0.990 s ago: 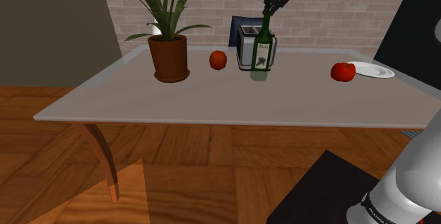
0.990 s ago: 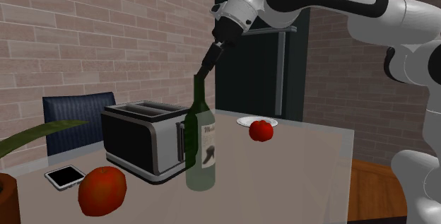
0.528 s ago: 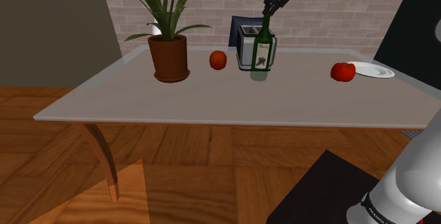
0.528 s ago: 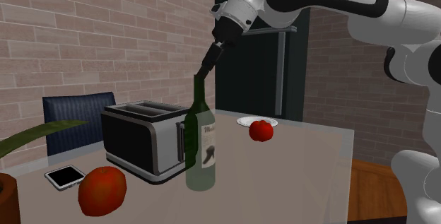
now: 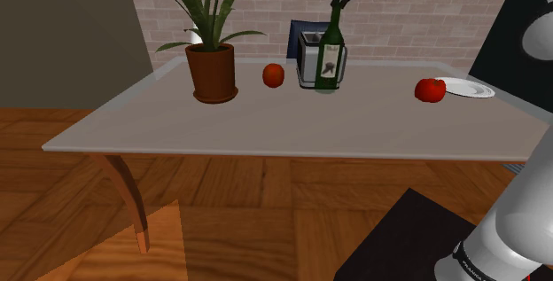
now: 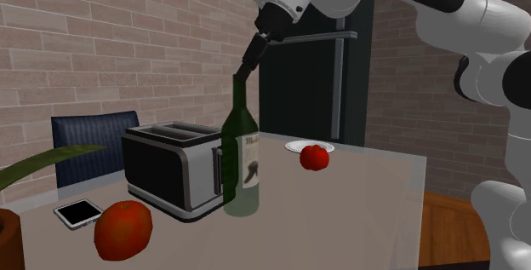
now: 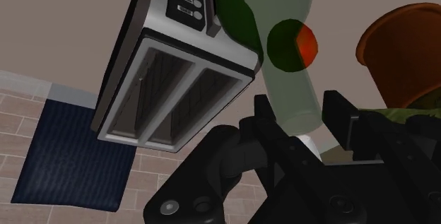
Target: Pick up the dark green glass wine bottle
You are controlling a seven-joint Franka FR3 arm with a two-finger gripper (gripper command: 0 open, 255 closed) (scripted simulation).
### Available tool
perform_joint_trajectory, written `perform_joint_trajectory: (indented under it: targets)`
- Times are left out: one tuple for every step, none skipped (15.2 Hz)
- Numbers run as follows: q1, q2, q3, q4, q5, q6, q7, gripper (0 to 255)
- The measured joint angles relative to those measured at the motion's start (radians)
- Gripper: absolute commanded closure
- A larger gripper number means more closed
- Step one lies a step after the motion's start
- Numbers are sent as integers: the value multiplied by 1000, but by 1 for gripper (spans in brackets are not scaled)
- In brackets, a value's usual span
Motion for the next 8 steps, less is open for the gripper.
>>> perform_joint_trajectory:
  targets:
    - [-2, 16, -1, 37, 3, -21, 2, 255]
    - [-4, 28, -2, 70, 7, -42, 3, 255]
    - [-7, 43, -3, 106, 10, -64, 5, 255]
    - [-9, 55, -4, 137, 14, -83, 6, 255]
    - [-13, 67, -6, 169, 18, -103, 7, 255]
    - [-17, 89, -7, 219, 24, -131, 9, 255]
    - [-20, 106, -8, 254, 28, -150, 12, 255]
    - [-25, 120, -9, 288, 33, -170, 12, 255]
